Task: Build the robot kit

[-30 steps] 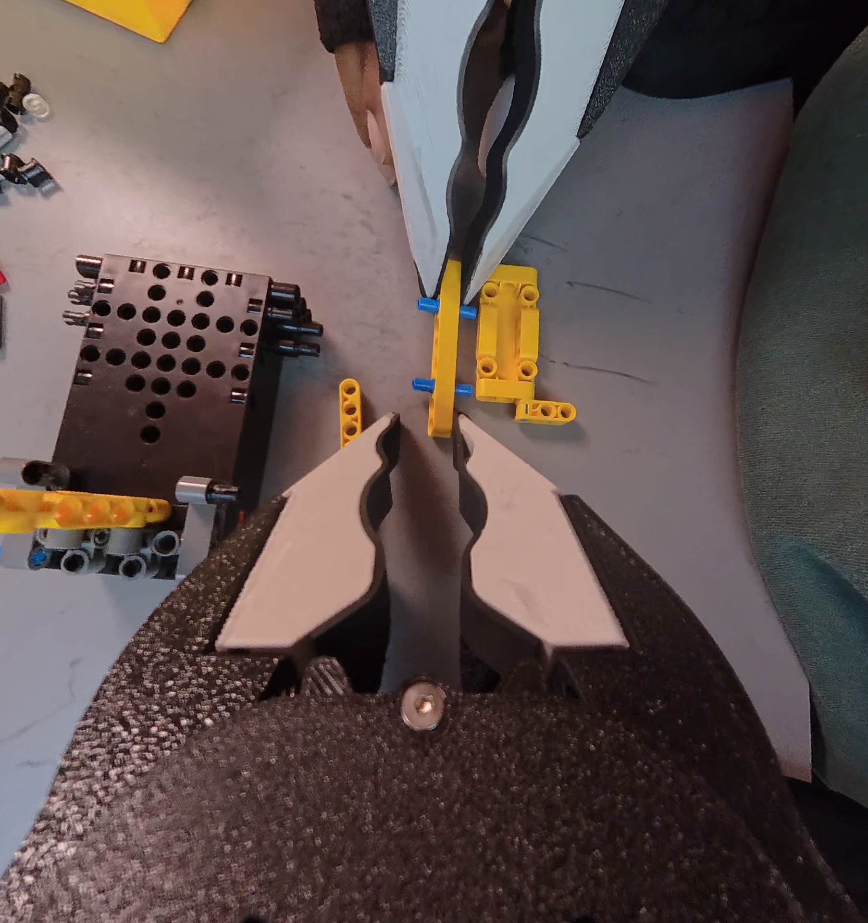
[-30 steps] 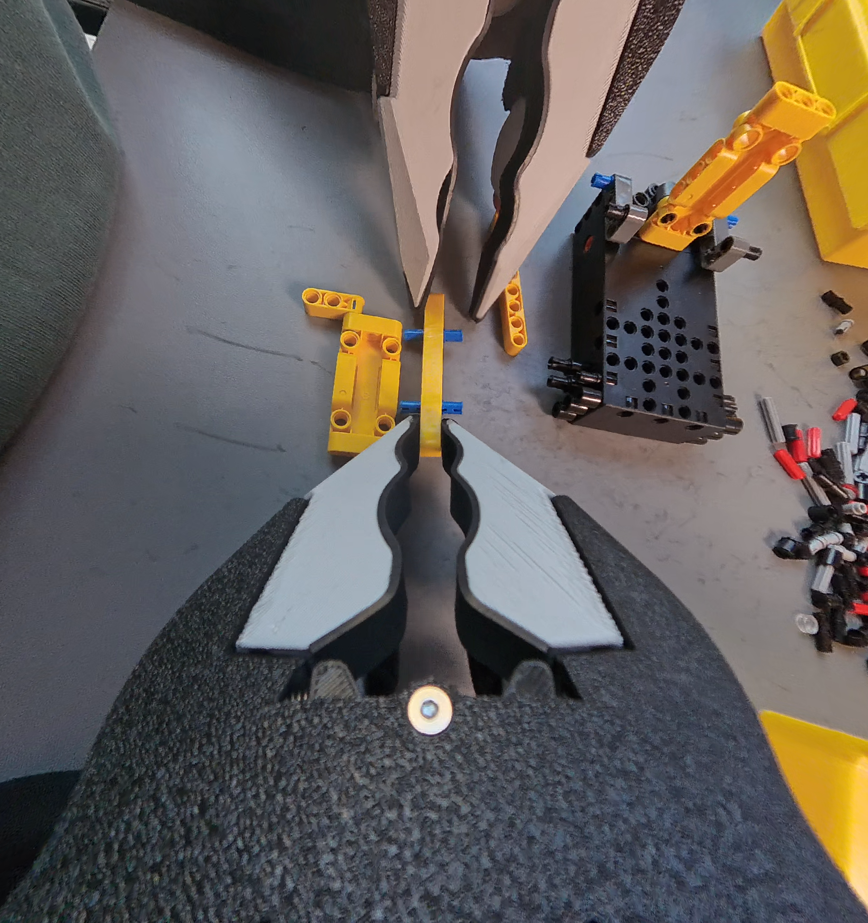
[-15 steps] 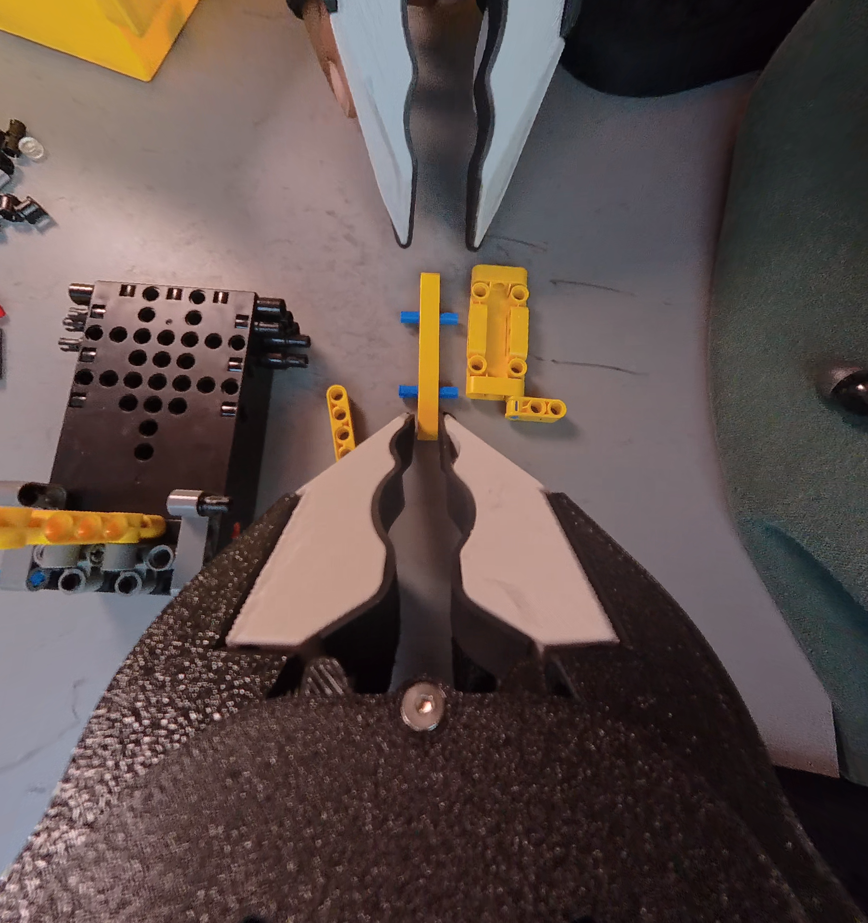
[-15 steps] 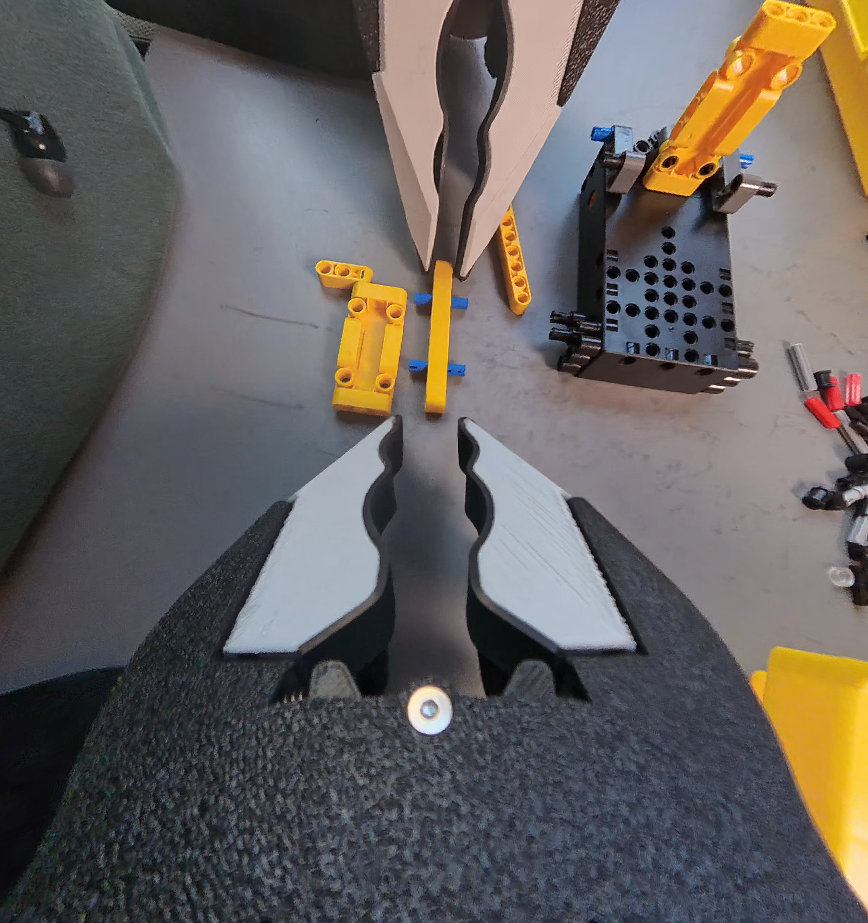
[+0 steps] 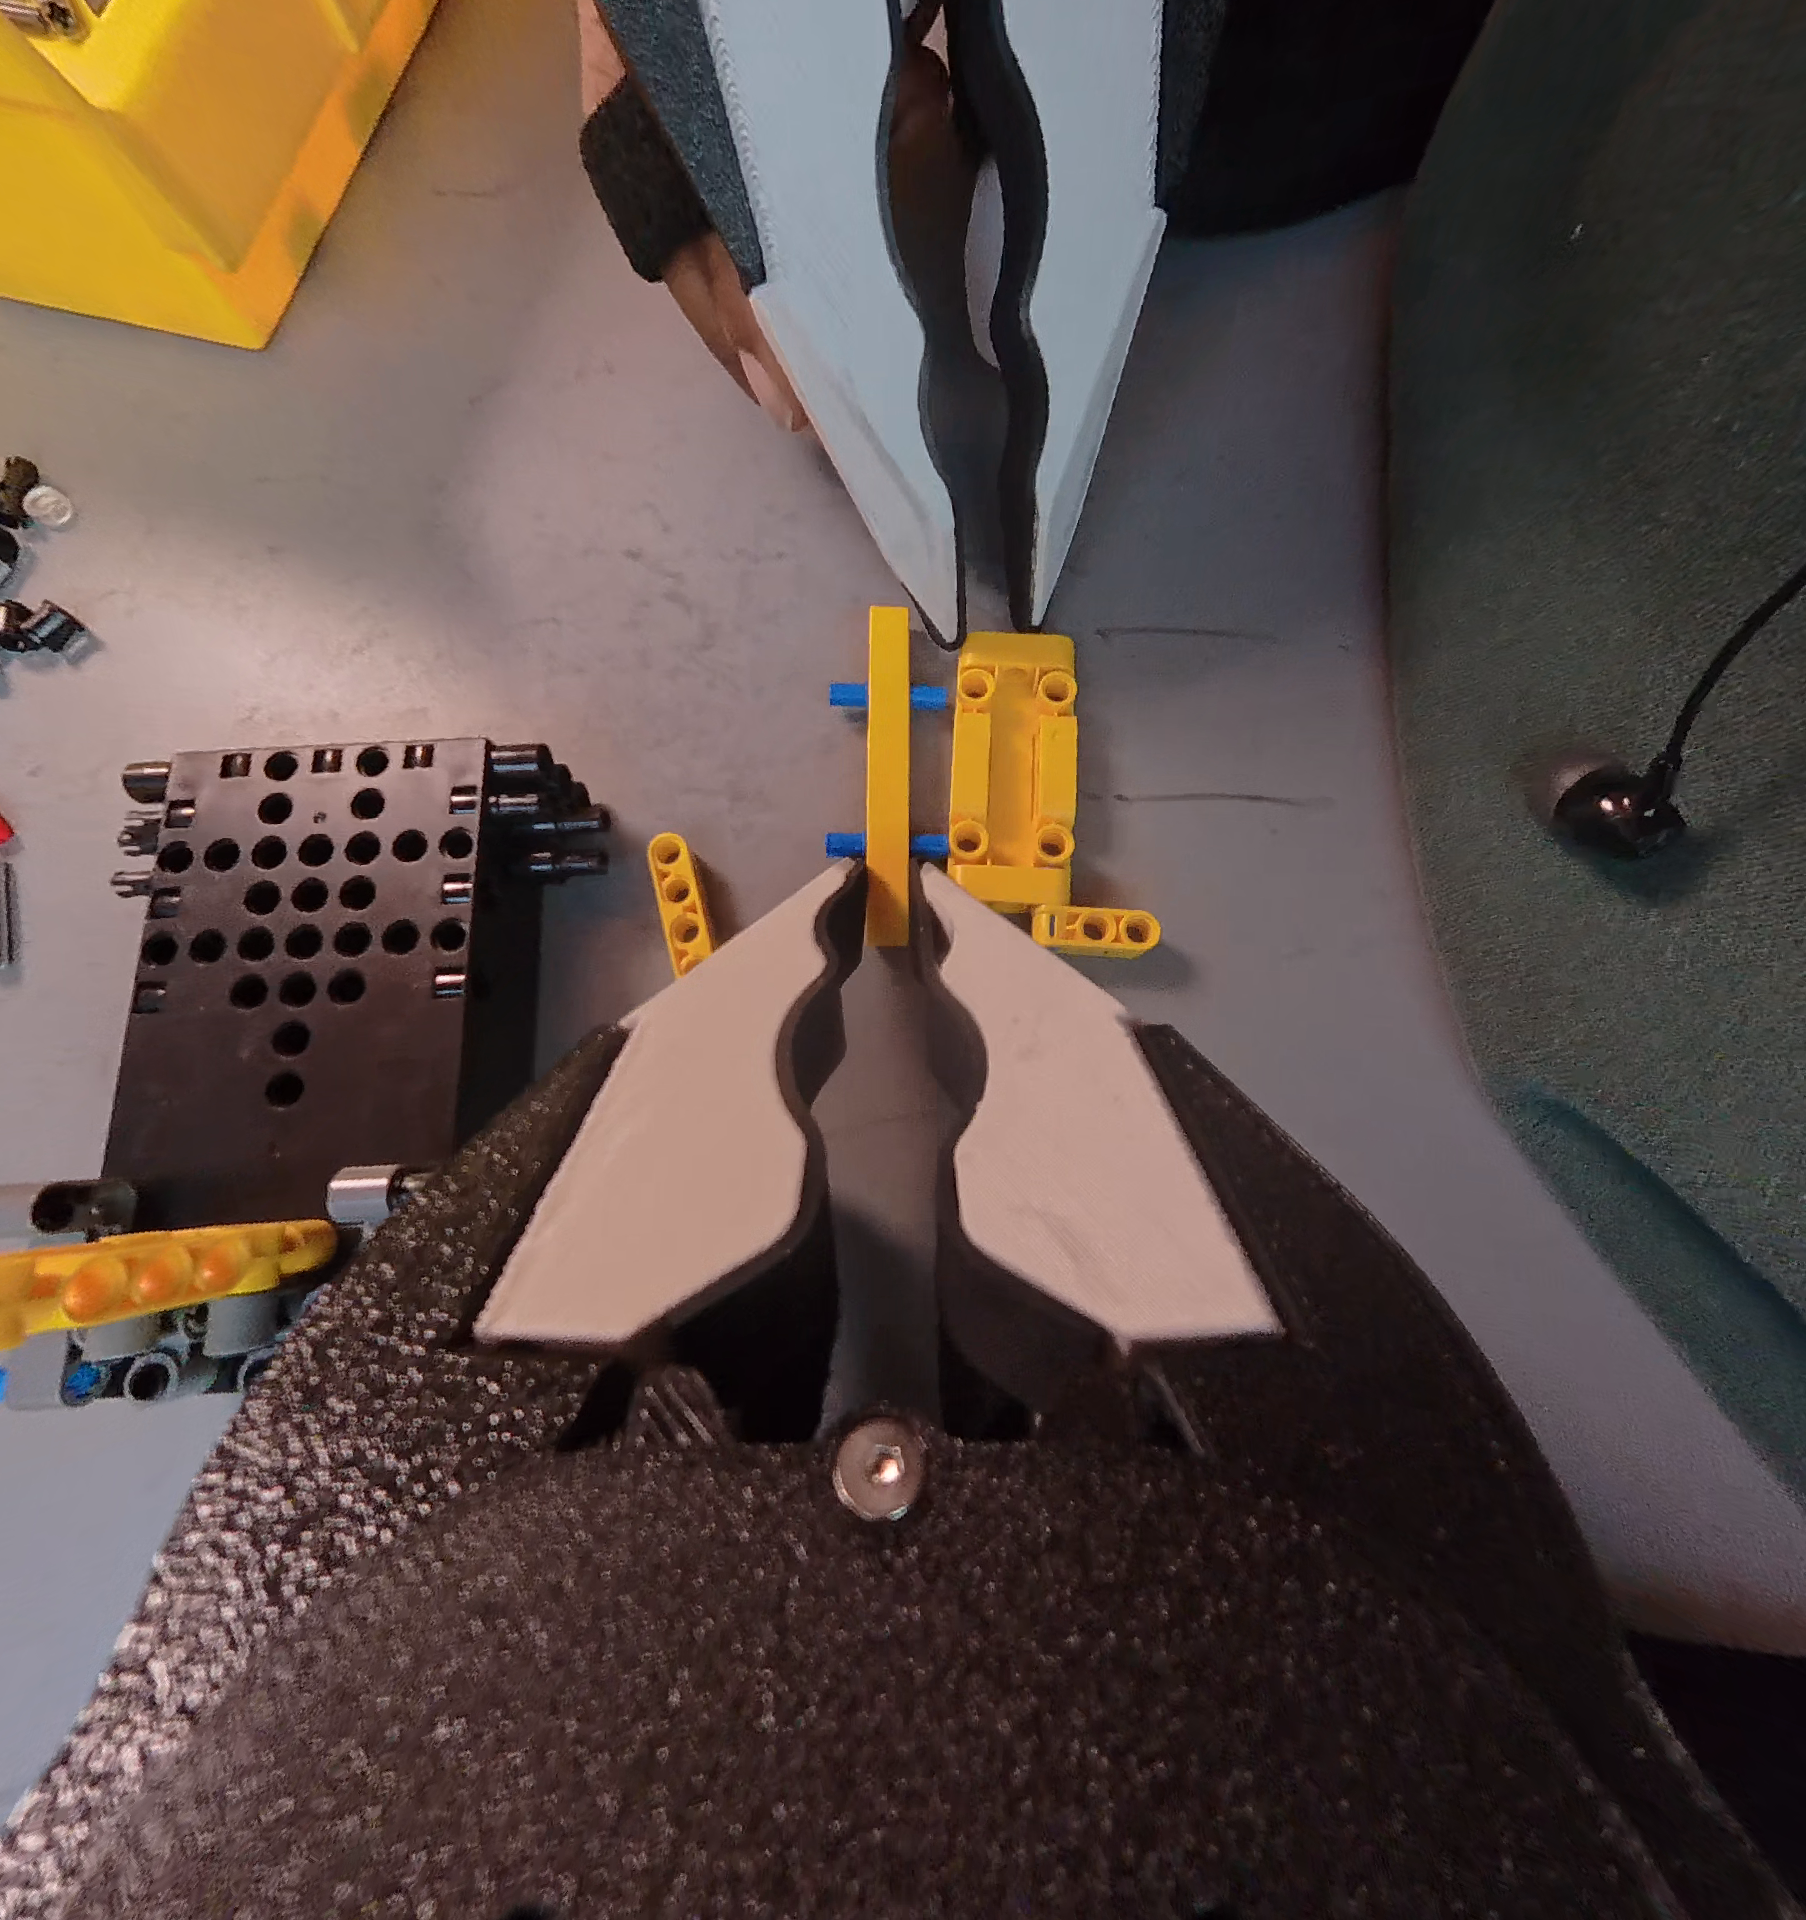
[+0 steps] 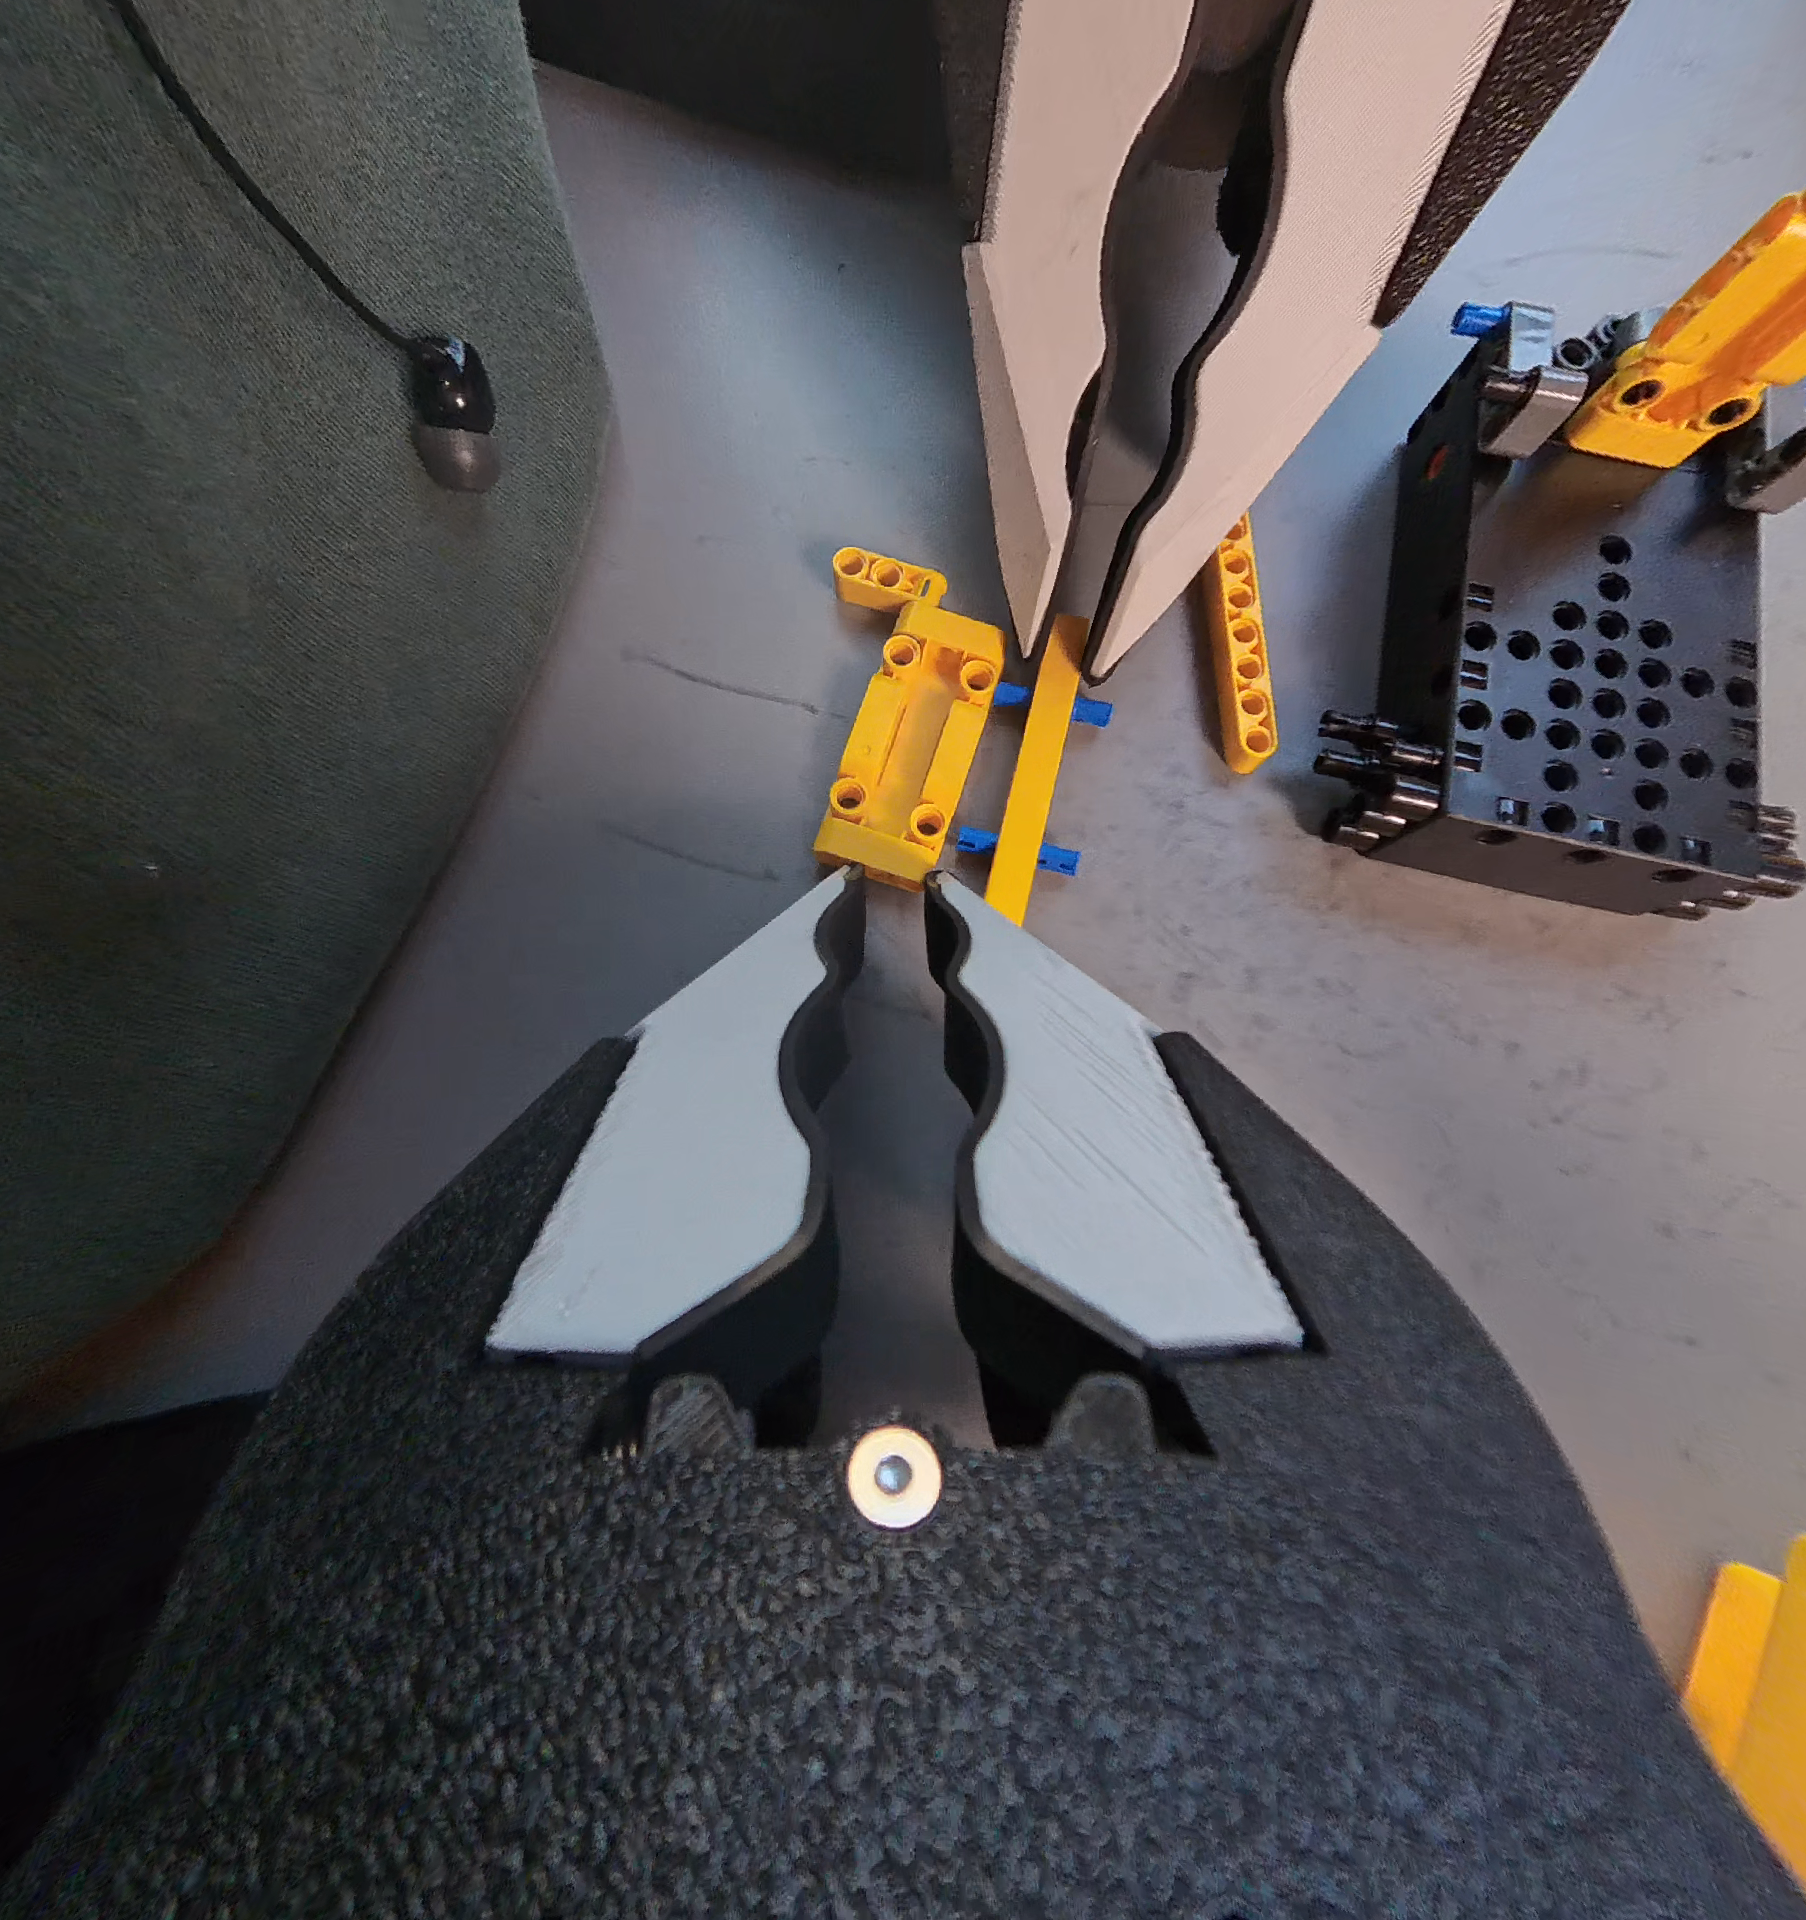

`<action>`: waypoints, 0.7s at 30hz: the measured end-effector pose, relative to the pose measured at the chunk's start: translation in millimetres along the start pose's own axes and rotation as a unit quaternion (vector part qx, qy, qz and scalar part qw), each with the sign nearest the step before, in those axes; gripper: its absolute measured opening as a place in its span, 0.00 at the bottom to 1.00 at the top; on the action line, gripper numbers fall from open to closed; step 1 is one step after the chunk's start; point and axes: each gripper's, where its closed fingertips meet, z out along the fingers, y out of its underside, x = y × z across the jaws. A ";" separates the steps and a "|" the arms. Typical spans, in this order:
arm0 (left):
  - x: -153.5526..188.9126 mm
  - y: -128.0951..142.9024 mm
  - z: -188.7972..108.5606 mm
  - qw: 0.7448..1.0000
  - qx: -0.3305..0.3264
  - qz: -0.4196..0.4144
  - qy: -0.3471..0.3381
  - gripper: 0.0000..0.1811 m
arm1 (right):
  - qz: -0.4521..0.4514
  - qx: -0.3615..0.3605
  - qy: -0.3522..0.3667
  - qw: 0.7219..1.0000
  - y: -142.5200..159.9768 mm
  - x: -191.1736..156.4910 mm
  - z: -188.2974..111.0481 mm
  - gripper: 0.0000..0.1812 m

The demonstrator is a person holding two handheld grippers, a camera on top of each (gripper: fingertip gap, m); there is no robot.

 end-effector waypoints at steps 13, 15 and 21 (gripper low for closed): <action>4.7 0.8 -0.1 1.000 0.000 0.011 0.013 0.04 | 0.006 0.010 -0.001 1.000 2.6 1.5 -6.6 0.07; 4.6 1.2 -0.3 1.000 0.000 0.010 0.012 0.04 | 0.013 0.015 0.004 1.000 2.8 3.8 -12.1 0.10; 1.9 -1.4 -5.0 1.000 0.014 -0.002 0.012 0.06 | 0.029 0.013 0.021 0.999 4.7 9.7 -14.9 0.20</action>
